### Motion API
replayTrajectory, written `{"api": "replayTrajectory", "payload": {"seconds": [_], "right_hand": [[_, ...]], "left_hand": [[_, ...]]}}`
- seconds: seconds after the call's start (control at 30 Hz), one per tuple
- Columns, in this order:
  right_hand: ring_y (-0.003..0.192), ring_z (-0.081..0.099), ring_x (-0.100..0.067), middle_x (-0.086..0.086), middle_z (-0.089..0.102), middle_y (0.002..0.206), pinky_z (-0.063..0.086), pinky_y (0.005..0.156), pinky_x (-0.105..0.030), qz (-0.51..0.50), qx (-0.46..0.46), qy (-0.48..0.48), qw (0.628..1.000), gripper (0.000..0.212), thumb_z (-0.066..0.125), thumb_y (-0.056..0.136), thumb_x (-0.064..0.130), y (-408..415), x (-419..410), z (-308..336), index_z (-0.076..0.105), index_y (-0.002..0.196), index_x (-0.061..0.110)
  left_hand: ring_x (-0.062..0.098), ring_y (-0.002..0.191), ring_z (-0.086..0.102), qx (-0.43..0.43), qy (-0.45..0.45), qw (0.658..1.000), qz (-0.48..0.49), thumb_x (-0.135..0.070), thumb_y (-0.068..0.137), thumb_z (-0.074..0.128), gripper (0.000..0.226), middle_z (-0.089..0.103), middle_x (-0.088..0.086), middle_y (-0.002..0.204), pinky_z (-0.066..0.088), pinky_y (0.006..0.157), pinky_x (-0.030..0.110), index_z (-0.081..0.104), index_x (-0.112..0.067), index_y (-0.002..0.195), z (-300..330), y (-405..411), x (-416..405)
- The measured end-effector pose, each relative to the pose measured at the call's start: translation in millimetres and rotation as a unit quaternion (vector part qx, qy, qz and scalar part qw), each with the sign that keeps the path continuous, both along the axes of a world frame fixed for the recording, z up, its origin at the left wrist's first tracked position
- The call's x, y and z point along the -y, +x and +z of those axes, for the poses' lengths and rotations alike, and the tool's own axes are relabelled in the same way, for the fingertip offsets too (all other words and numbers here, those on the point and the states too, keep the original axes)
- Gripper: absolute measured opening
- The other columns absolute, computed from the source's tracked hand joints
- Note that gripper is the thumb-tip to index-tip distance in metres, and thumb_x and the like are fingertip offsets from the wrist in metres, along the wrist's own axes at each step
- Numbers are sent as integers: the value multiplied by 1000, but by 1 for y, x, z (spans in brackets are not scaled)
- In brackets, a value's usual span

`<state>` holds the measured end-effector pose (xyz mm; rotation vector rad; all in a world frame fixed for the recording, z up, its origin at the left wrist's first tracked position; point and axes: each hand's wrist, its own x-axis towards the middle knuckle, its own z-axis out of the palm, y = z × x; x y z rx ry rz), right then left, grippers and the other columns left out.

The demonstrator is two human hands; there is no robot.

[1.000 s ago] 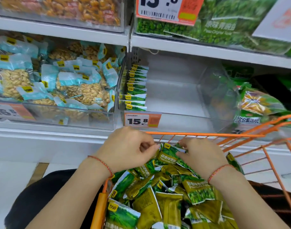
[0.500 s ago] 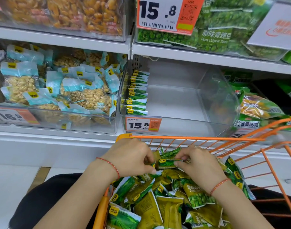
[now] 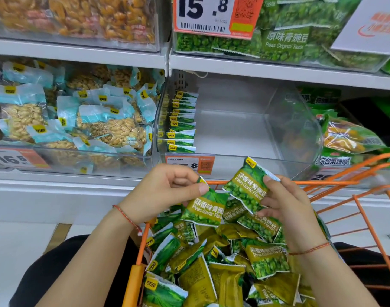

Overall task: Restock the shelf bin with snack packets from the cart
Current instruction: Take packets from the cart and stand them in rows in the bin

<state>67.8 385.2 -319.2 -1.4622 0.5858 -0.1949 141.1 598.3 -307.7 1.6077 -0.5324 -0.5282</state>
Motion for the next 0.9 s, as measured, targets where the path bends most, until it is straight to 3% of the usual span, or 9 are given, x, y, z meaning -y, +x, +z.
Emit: {"api": "replayTrajectory", "payload": {"seconds": [0.1,0.2,0.27,0.4,0.53,0.63,0.7,0.77,0.9], "right_hand": [[42,45,-3,10,42,47,47,40,-21,17,-18,20,999,20,57,92,16,1,-4,1,56,72,18],[45,43,-7,4,37,55,42,38,-22,41,-38,33,998,22,58,91,14,0,-12,0,52,70,15],[45,42,-7,5,36,54,40,38,-22,58,-42,40,997,24,59,91,16,-1,-16,-1,50,69,15],[48,48,-7,10,44,48,41,45,-23,94,-42,63,993,23,57,90,24,-3,-24,1,54,68,19],[55,57,-6,10,56,49,44,55,-31,123,-14,115,986,23,52,76,45,-6,-30,7,57,71,23],[65,57,-3,15,62,62,50,57,-26,176,8,60,983,14,68,72,38,-9,-34,8,67,77,26],[66,59,-3,12,68,75,51,58,-21,200,1,20,980,32,77,67,28,-10,-35,6,68,98,22],[69,61,-6,2,71,84,50,58,-20,200,6,-9,980,40,80,64,26,-4,-35,10,68,101,20],[72,63,0,10,71,79,50,62,-15,180,83,-63,978,24,73,70,17,30,-25,36,67,93,21]], "left_hand": [[1,46,47,0,-41,998,36,-15,73,66,11,57,-9,49,41,51,12,69,-18,62,1,1,2],[-1,44,38,12,-49,998,49,-14,75,64,9,48,-14,45,36,50,11,61,-9,68,1,0,6],[0,46,38,6,-49,998,51,-17,73,65,10,52,-12,48,35,50,12,63,-7,71,0,0,8],[-1,46,42,8,-32,998,51,-4,81,65,10,54,-12,50,36,50,11,62,-5,72,-6,-2,14],[0,52,54,3,-37,992,119,-22,68,71,11,62,-10,57,43,50,14,67,-12,73,-9,-1,18],[3,61,57,54,-15,990,128,-28,68,77,13,64,-9,64,45,55,16,70,-17,72,-14,0,19],[3,66,58,98,1,987,124,-29,69,81,13,64,-11,67,46,61,16,70,-24,71,-17,-1,20],[3,65,58,108,-17,985,133,-32,72,80,10,65,-10,70,48,59,18,71,-27,73,-14,2,17],[5,60,58,115,-67,945,300,-29,89,63,18,69,-8,74,52,52,22,74,-31,75,-2,26,-4]]}}
